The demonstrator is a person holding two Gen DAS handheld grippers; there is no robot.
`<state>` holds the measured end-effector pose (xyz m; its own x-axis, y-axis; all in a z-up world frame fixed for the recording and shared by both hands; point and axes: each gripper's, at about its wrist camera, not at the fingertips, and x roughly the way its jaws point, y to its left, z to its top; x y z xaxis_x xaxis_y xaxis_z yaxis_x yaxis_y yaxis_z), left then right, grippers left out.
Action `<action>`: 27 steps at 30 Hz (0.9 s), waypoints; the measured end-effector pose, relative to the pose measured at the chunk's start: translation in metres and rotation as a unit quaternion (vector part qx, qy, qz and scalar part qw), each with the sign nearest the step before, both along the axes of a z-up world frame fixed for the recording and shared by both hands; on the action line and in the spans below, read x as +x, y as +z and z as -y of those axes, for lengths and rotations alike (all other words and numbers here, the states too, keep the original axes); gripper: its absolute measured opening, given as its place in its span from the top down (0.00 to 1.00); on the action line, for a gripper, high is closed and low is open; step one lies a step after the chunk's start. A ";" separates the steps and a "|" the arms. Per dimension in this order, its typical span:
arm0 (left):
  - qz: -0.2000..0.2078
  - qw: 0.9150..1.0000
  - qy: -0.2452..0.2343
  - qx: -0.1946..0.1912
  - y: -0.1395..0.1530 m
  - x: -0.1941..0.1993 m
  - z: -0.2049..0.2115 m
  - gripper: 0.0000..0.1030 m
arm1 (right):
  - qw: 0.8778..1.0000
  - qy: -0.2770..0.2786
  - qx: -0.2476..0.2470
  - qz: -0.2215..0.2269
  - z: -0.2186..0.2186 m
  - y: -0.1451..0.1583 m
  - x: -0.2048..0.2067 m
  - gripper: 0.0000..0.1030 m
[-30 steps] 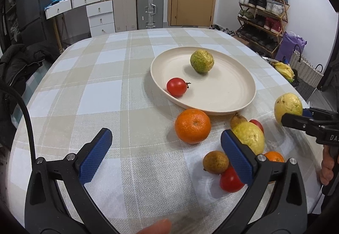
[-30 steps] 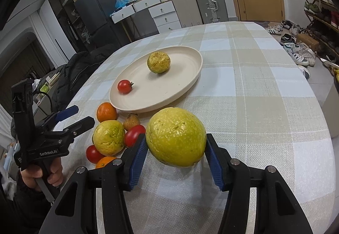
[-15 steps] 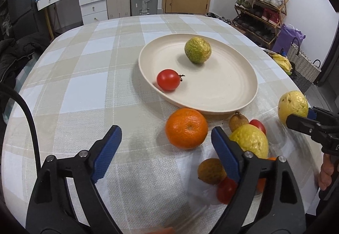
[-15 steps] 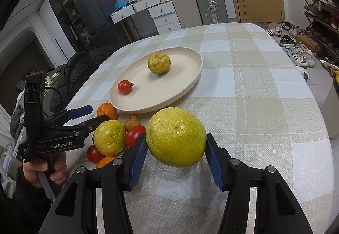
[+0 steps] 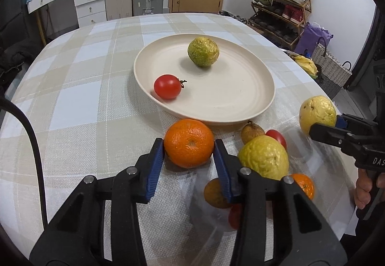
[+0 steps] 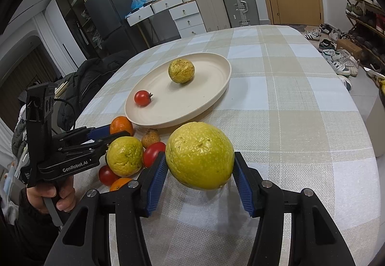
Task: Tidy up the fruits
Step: 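Grasp a mandarin orange with the left tool while the right tool lifts the grapefruit, then carry the orange and grapefruit over the cream plate and open both tools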
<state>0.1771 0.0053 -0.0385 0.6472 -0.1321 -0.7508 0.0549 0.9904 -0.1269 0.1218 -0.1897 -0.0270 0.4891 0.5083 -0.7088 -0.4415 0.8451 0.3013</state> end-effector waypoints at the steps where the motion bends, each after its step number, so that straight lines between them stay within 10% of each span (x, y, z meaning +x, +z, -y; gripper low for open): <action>1: 0.000 1.000 0.000 -0.001 0.000 0.000 0.000 0.63 | 1.000 0.000 0.000 0.000 0.000 0.000 0.000 0.46; 27: 0.055 0.998 0.005 -0.011 0.028 -0.025 -0.009 0.63 | 1.000 0.006 0.013 0.017 -0.008 0.003 0.000 0.46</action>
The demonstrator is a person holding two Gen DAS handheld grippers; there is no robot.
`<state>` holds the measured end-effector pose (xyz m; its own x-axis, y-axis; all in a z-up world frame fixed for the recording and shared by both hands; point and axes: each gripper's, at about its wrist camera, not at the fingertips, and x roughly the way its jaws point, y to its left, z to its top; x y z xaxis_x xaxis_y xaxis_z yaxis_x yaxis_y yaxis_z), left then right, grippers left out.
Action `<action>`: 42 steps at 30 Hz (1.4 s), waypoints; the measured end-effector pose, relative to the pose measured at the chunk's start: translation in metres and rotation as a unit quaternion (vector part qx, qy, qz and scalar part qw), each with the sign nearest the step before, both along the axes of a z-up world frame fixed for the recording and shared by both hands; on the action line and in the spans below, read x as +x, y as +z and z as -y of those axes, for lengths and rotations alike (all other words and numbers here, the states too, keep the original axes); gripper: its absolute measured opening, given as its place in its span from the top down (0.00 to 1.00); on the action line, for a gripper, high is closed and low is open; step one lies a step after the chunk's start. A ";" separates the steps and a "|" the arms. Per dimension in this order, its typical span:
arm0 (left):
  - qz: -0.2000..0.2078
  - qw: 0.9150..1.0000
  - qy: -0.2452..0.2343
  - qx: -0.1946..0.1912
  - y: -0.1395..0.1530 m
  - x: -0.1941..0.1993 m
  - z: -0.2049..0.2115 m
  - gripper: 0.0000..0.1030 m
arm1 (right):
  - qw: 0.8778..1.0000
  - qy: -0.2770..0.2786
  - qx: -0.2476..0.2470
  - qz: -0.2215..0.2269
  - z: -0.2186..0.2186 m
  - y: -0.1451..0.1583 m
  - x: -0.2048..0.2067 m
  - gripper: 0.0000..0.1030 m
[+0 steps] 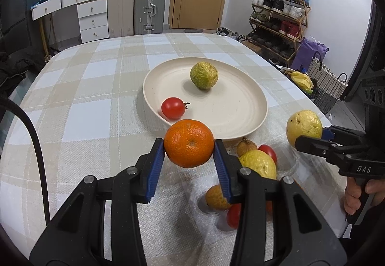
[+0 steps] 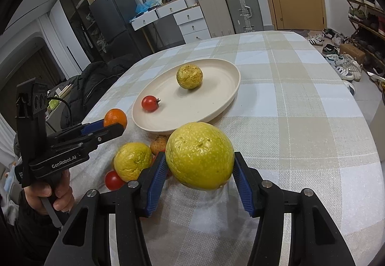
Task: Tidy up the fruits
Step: 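Carry the orange and grapefruit over the cream plate and open both tools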
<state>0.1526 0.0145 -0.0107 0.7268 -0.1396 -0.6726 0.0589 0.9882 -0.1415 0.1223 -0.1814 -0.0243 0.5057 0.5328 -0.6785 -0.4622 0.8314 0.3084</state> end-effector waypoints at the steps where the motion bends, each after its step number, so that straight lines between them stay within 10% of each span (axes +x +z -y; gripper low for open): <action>1: 0.001 1.000 0.000 0.000 0.000 0.000 0.000 0.63 | 1.000 0.001 0.001 0.002 -0.001 0.001 0.000 0.46; 42: 0.005 1.000 0.002 0.015 0.000 0.052 0.027 0.63 | 1.000 -0.006 0.015 -0.001 -0.044 0.008 0.062 0.46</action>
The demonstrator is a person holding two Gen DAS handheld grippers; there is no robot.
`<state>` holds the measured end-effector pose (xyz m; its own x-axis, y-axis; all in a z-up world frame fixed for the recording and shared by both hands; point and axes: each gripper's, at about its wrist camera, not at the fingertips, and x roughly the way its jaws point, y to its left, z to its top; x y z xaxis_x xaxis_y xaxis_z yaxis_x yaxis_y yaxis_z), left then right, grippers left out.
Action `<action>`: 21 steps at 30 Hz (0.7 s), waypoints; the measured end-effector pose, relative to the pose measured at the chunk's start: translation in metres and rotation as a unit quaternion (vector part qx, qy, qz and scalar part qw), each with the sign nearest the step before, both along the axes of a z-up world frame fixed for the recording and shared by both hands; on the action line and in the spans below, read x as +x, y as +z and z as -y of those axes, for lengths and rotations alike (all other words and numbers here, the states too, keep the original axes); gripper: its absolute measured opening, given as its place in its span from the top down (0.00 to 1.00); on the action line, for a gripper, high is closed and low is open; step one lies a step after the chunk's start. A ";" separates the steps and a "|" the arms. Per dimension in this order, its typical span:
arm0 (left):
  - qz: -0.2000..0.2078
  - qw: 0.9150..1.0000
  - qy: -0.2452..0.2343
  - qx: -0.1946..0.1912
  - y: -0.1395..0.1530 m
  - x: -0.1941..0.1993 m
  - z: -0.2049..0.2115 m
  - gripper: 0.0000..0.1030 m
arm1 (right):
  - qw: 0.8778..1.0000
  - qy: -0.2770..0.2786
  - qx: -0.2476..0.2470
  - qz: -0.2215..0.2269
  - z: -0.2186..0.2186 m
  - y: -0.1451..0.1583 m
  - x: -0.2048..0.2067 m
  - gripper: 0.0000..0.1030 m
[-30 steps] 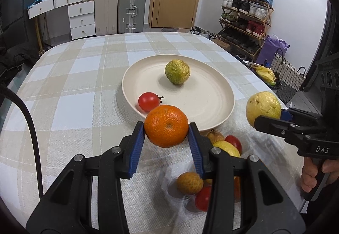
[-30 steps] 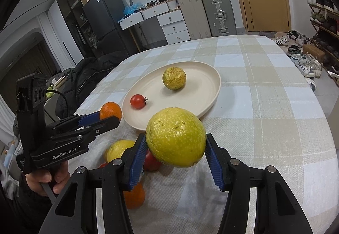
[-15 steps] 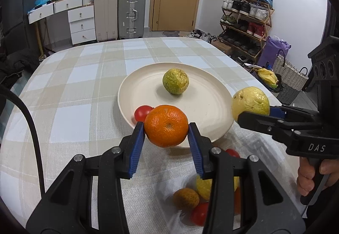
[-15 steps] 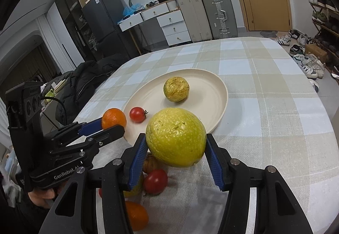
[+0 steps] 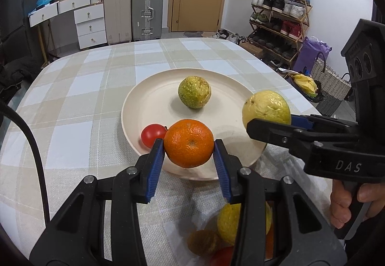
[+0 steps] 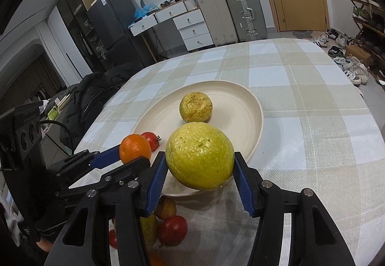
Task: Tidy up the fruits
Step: 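Carry the orange and grapefruit over the cream plate and open both tools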
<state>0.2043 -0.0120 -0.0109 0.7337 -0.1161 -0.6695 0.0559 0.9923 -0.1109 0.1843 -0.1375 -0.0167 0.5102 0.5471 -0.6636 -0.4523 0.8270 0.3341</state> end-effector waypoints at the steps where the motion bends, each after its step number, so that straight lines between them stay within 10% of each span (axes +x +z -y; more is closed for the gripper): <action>1: -0.002 1.000 0.001 0.001 -0.001 0.002 0.000 0.63 | 1.000 0.001 0.000 0.000 -0.001 -0.001 0.001 0.46; 21: -0.019 1.000 0.001 0.007 -0.014 0.016 0.001 0.62 | 1.000 0.002 -0.014 -0.012 -0.014 -0.006 0.011 0.46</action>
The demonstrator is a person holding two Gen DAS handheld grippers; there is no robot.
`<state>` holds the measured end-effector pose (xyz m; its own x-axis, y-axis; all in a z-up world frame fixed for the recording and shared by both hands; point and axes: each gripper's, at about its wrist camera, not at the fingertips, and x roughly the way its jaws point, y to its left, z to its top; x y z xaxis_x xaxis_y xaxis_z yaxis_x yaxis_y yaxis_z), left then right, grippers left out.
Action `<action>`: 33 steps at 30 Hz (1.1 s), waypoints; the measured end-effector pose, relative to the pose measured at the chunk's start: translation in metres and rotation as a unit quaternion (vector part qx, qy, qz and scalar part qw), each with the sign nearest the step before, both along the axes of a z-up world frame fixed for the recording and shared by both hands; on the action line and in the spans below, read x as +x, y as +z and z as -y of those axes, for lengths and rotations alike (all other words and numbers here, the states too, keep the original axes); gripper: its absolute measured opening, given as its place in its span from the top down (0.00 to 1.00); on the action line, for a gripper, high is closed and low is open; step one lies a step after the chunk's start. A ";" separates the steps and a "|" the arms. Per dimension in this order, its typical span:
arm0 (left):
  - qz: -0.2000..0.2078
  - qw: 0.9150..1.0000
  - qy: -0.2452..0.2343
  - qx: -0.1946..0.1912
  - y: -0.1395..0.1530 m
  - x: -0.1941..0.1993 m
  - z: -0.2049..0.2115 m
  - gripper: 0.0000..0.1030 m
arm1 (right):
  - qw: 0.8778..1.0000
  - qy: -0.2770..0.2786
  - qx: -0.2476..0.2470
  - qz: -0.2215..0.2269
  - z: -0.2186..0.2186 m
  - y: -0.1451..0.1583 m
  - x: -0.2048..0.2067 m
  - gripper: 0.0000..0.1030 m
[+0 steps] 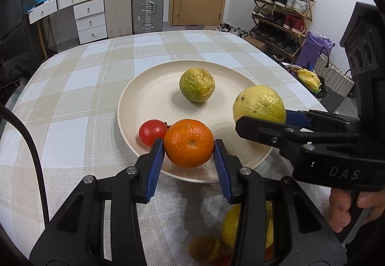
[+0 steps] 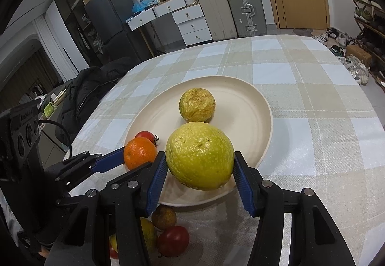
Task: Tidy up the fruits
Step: 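Carry the orange and grapefruit over the cream plate and open both tools, then withdraw both open tools from the plate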
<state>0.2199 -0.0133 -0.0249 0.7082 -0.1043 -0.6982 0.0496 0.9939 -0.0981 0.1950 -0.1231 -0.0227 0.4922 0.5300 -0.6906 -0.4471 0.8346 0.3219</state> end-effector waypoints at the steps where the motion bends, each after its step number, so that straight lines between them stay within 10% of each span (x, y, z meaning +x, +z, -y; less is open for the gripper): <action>1: 0.000 1.000 0.000 0.001 0.000 -0.001 0.000 0.62 | 1.000 0.000 0.001 -0.004 0.001 0.001 0.001 0.46; 7: 0.008 1.000 -0.006 0.008 0.007 -0.015 0.000 0.59 | 1.000 0.004 -0.010 0.001 0.005 0.006 -0.006 0.44; 13: 0.040 0.999 -0.003 0.029 0.018 -0.037 0.001 0.23 | 1.000 0.001 -0.008 0.025 0.011 0.018 -0.016 0.31; 20: 0.049 0.999 -0.004 0.023 0.030 -0.062 -0.004 0.19 | 0.999 -0.006 0.000 0.039 0.018 0.032 -0.028 0.02; 33: 0.069 0.997 0.001 0.031 0.048 -0.125 -0.007 0.01 | 1.000 -0.002 -0.015 0.026 0.039 0.032 -0.071 0.00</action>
